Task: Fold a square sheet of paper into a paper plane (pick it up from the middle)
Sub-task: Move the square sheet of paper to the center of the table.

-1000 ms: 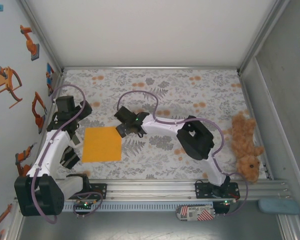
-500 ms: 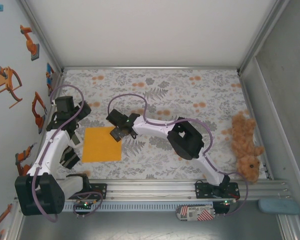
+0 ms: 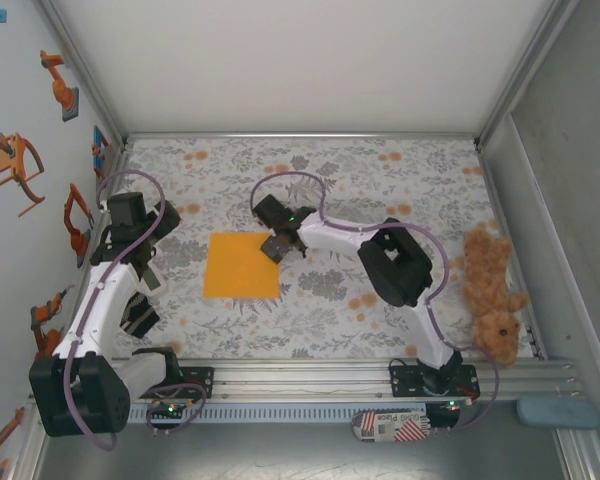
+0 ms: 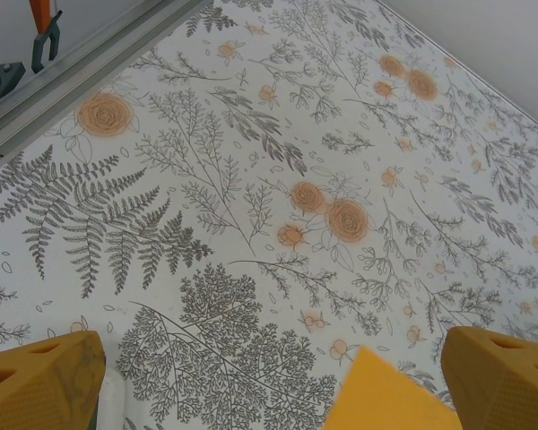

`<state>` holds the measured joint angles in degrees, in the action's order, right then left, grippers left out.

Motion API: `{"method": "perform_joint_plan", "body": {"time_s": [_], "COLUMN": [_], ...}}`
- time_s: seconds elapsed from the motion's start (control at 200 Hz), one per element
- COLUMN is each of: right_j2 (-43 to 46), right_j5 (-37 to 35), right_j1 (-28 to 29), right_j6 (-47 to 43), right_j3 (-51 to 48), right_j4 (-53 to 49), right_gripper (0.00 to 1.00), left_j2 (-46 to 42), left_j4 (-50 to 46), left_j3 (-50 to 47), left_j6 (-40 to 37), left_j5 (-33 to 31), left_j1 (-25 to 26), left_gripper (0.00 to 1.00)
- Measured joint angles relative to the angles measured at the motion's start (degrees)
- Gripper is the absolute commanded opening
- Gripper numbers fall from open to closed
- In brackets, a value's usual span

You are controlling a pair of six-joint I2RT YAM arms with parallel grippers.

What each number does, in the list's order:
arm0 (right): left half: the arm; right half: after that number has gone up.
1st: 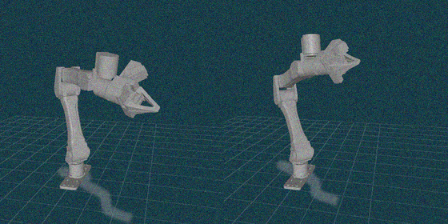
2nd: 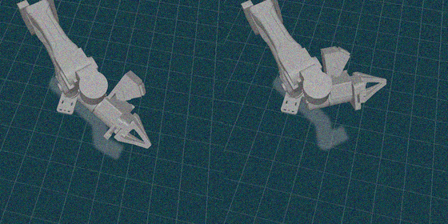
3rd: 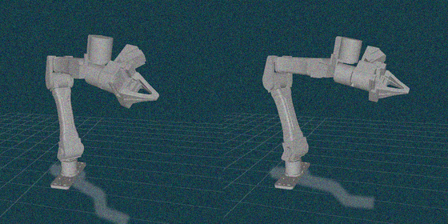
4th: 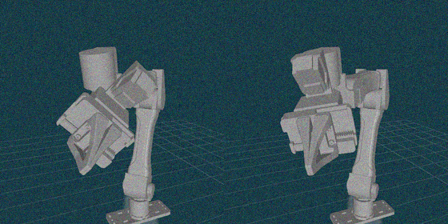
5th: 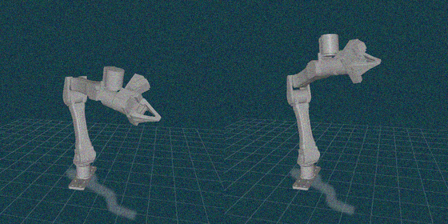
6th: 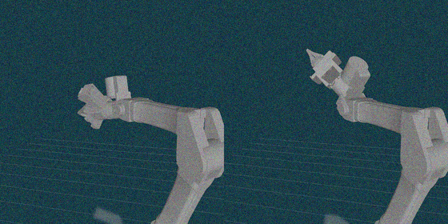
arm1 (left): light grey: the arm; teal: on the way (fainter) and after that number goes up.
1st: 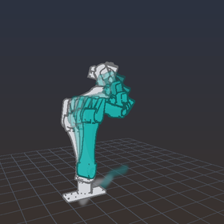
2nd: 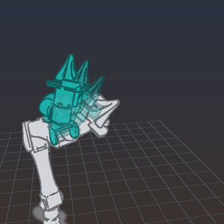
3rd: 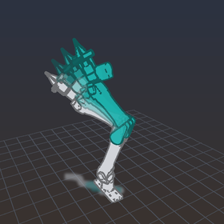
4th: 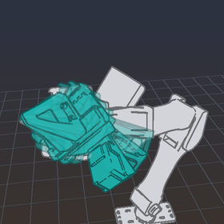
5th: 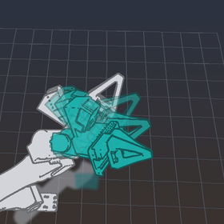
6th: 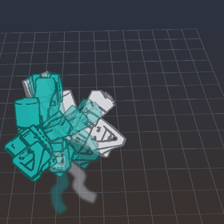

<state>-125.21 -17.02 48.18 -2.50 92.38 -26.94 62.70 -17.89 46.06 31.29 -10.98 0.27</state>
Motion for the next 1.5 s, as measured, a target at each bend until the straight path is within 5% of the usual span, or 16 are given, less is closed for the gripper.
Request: {"method": "perform_joint_plan", "body": {"time_s": [0.24,0.501,0.771,1.167,1.502], "right_j2": [2.0,11.0,4.1,2.7,2.9], "right_j5": [0.1,16.5,26.5,30.6,28.8], "right_j1": [-7.1,-4.8,-4.6,-4.6,-6.1], "right_j6": [1.9,27.1,42.6,44.9,35.1], "right_j3": [-0.4,-3.4,-3.4,-3.9,-4.7], "right_j4": [-2.9,1.7,4.7,0.7,-2.6], "right_gripper": [0.87,0.62,0.41,0.4,0.4], "left_j2": [3.3,8.0,12.0,16.7,21.8], "left_j4": [-1.2,-1.3,-1.0,0.2,2.1], "left_j3": [0.8,1.7,3.2,3.7,6.4], "left_j6": [0.1,1.0,1.8,2.9,4.5], "left_j5": [5.2,10.0,12.2,15.5,20.2], "left_j1": [0.0,1.7,3.8,5.2,8.0], "left_gripper": [0.96,0.96,0.96,0.96,0.96]}}
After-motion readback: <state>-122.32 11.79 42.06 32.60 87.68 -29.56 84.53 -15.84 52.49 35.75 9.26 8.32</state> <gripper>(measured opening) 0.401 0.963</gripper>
